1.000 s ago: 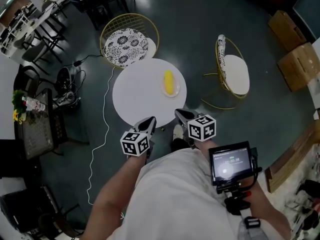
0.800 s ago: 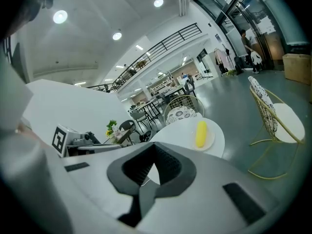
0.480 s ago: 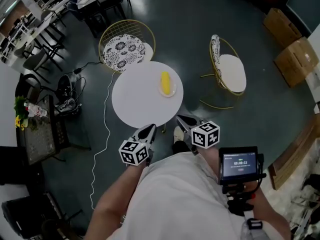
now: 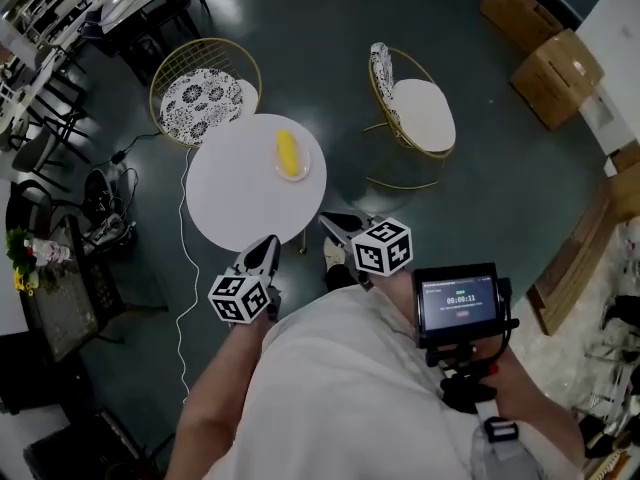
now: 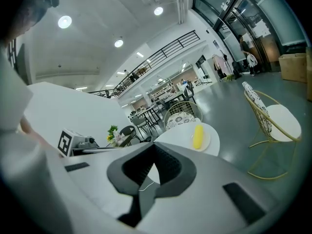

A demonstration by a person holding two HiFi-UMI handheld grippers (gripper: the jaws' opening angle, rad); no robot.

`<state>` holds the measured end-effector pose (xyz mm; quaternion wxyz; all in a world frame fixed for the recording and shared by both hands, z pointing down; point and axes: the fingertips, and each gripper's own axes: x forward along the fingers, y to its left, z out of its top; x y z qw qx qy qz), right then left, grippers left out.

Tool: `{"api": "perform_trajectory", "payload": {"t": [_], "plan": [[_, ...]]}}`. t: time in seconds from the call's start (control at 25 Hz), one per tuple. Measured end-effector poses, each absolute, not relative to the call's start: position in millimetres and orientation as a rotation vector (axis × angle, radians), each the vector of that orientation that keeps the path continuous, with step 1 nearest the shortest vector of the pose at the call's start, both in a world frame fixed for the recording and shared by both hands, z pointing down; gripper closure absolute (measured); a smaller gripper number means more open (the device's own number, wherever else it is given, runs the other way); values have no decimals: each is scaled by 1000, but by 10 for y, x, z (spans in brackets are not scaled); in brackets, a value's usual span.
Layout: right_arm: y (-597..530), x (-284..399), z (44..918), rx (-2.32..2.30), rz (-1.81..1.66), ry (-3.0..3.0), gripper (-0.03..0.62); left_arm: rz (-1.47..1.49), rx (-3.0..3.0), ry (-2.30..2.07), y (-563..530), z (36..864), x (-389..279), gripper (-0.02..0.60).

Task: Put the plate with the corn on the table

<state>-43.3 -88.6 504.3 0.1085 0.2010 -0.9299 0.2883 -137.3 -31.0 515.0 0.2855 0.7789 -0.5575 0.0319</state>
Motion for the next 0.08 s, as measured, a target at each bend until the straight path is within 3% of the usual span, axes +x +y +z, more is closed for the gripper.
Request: {"api": "perform_trajectory", "payload": {"t": [0.08], "plan": [[-925, -451, 5029, 588, 846, -2743, 588, 83, 2084, -1493, -365, 5147, -1381, 574]]}}
